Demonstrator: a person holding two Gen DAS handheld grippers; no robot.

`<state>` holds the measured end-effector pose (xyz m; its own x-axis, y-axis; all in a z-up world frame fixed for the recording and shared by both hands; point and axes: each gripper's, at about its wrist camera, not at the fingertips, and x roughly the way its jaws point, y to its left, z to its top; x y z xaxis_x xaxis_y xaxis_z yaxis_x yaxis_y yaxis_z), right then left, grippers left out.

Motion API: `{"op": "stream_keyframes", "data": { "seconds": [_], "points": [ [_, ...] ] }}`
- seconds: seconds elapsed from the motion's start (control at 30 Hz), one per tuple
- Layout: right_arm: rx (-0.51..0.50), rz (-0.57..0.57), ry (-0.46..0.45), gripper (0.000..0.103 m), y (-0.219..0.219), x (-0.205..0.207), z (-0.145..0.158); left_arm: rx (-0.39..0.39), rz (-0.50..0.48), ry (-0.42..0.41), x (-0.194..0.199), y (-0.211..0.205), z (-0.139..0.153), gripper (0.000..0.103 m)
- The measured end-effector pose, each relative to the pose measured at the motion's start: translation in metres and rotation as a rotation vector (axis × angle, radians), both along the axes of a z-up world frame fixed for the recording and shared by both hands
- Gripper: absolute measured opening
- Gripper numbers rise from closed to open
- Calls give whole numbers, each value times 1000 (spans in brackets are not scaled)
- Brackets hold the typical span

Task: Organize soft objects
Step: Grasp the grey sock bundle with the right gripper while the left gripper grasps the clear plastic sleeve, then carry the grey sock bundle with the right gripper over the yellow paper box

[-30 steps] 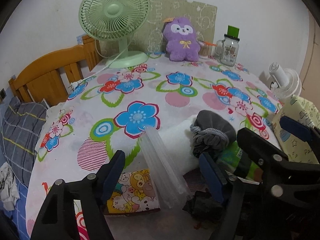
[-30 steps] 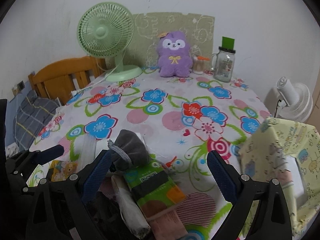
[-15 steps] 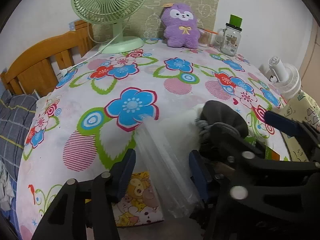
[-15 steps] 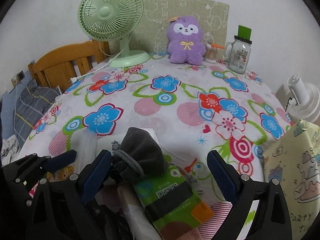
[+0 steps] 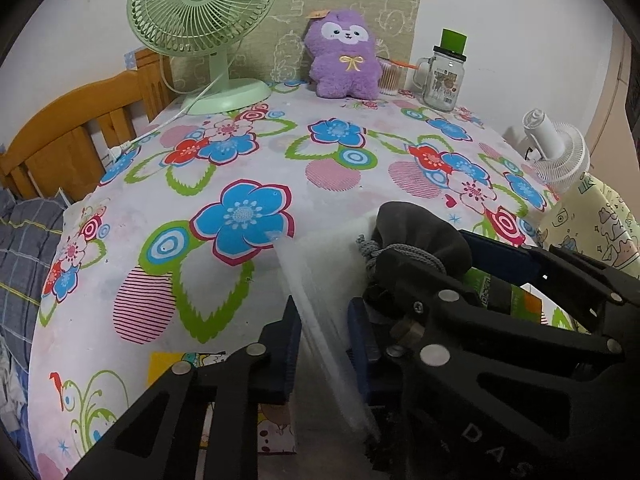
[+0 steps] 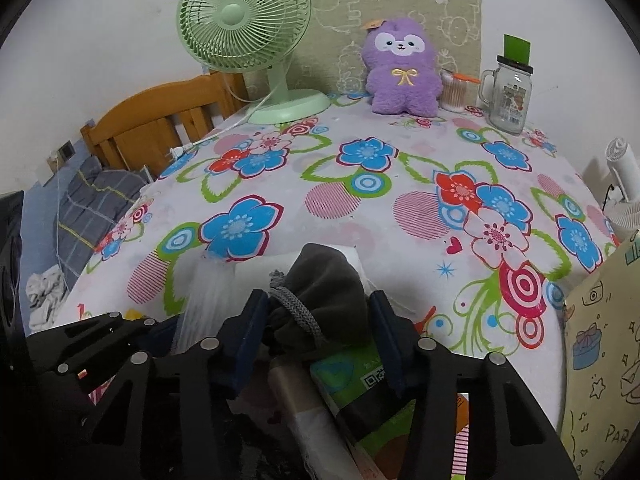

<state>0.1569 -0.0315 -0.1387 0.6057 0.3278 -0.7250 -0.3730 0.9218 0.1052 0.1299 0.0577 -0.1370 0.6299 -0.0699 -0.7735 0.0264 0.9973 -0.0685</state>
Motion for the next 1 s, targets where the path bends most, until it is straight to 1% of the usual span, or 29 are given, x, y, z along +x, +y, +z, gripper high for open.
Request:
{"op": "stream_keyframes", "data": {
  "seconds": [0.17, 0.37, 1.0],
  "points": [
    [-1, -21, -22, 51, -7, -4, 6, 13, -11, -21, -5, -5, 7, 14],
    [2, -46, -33, 51, -19, -10, 11, 23, -46, -50, -11, -16, 14, 10],
    [35, -115, -94, 50, -59, -35, 37, 53, -83, -124, -29, -53, 43, 9]
  ]
}}
